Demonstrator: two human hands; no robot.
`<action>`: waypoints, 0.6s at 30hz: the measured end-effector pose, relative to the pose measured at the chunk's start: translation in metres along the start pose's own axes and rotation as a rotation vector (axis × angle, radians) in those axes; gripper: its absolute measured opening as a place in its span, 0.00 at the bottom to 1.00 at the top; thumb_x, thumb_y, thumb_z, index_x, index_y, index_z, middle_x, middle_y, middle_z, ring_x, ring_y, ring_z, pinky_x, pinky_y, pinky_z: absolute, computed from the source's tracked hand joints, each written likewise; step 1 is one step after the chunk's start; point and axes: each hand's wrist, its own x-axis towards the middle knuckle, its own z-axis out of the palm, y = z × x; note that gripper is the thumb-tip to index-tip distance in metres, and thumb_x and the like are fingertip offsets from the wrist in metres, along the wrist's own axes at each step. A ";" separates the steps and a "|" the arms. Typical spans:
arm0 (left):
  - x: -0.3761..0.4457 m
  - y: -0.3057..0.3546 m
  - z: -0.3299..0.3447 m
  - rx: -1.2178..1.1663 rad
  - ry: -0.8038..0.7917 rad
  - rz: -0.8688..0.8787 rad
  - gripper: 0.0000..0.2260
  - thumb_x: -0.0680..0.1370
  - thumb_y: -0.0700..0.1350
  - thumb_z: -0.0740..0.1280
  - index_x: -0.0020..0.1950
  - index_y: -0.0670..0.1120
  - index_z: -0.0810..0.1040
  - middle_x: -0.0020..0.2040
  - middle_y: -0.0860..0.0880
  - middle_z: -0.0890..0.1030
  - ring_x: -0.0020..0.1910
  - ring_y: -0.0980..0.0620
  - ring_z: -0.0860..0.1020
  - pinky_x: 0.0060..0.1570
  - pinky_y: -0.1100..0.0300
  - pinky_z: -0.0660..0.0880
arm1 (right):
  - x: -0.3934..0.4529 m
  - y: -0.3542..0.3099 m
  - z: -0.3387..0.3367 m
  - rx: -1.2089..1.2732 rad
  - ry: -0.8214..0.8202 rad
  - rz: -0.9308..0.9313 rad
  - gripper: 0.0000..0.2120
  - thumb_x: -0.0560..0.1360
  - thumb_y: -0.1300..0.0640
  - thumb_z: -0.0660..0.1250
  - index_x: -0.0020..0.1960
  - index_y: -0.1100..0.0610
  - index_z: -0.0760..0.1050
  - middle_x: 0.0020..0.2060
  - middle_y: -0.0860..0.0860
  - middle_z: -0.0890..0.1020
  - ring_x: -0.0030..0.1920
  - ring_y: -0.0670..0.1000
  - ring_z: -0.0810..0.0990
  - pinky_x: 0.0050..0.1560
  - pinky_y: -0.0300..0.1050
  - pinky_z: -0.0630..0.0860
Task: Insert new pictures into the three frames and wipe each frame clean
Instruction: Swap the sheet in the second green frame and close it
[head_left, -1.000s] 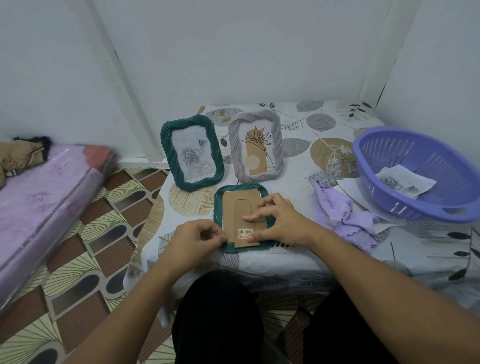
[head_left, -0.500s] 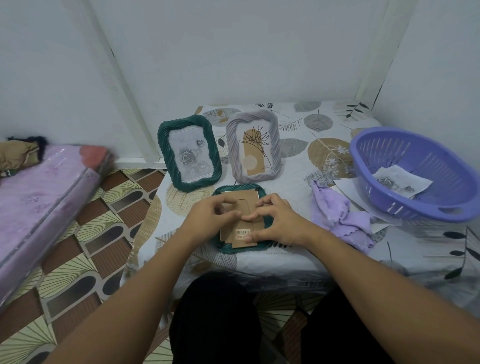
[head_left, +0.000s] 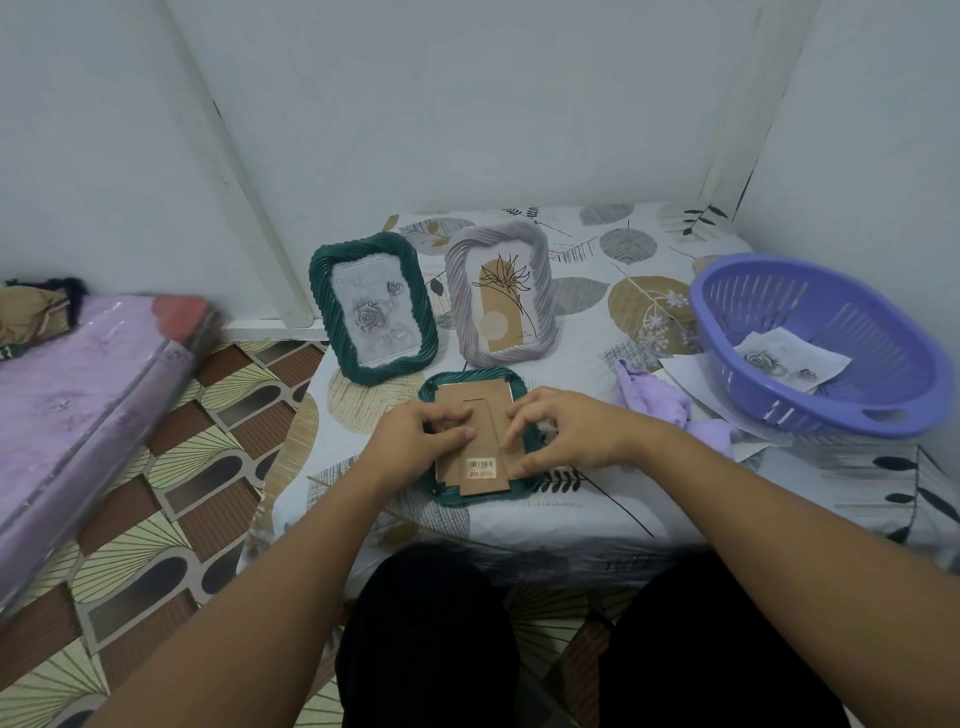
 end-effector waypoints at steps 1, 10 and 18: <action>0.000 0.000 0.000 -0.006 -0.003 -0.002 0.15 0.74 0.50 0.78 0.60 0.54 0.85 0.41 0.53 0.80 0.41 0.58 0.77 0.39 0.72 0.70 | 0.000 -0.001 -0.001 -0.047 -0.011 0.001 0.13 0.68 0.52 0.82 0.51 0.47 0.85 0.65 0.45 0.72 0.67 0.41 0.71 0.70 0.39 0.63; 0.000 -0.002 0.001 -0.060 0.004 -0.007 0.14 0.74 0.49 0.78 0.59 0.53 0.86 0.40 0.53 0.80 0.42 0.57 0.79 0.46 0.66 0.74 | -0.004 -0.003 0.000 -0.118 -0.010 -0.012 0.13 0.67 0.52 0.83 0.48 0.48 0.84 0.66 0.45 0.71 0.66 0.38 0.68 0.65 0.37 0.63; 0.001 -0.002 0.001 -0.026 0.014 0.008 0.14 0.74 0.50 0.78 0.60 0.53 0.86 0.47 0.50 0.81 0.47 0.53 0.80 0.46 0.67 0.73 | -0.004 0.000 0.008 -0.187 0.046 -0.038 0.11 0.66 0.56 0.81 0.45 0.50 0.82 0.63 0.46 0.72 0.58 0.28 0.67 0.55 0.23 0.61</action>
